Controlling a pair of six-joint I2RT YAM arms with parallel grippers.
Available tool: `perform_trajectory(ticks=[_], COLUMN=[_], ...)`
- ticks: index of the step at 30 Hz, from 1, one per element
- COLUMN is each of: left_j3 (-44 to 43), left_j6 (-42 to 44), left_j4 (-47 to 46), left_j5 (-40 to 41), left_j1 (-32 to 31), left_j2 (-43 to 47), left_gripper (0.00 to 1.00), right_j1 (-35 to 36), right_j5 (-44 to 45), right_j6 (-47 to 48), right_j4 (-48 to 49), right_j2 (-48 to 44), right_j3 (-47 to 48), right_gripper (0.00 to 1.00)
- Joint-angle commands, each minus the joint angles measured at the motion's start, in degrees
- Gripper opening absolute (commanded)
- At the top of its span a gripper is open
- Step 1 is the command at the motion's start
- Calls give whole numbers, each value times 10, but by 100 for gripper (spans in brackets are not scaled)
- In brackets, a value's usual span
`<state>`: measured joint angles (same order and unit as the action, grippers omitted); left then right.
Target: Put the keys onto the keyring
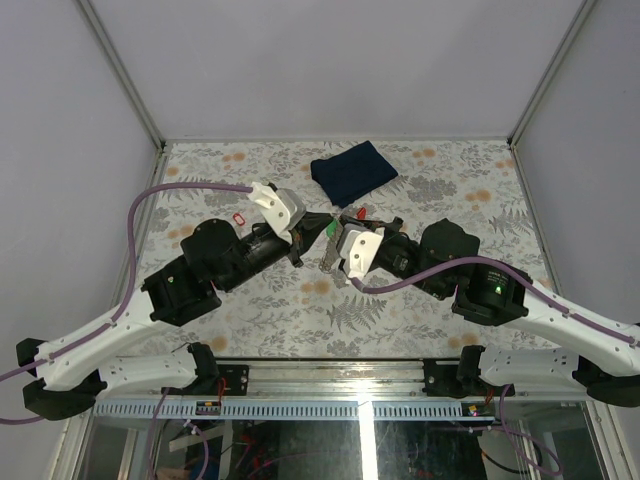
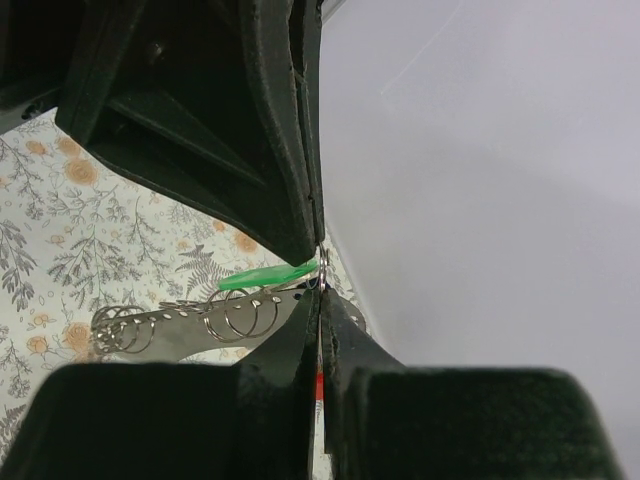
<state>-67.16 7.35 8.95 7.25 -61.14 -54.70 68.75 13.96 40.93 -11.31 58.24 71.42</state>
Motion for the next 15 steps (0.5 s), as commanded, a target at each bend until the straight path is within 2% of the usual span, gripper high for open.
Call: perform_trajectory(ticks=[1, 15], left_j3=[-18, -21], left_j6=[-4, -9], left_j4=[-4, -10], left_j5=[26, 29], left_j1=[-6, -7], left_j2=[4, 8], left_gripper=[0, 0], right_j1=[8, 9], right_j5=[4, -5], right_j6=[2, -6], right_j4=[47, 31], right_j2=[-7, 4], right_j3=[32, 36], right_gripper=[0, 0])
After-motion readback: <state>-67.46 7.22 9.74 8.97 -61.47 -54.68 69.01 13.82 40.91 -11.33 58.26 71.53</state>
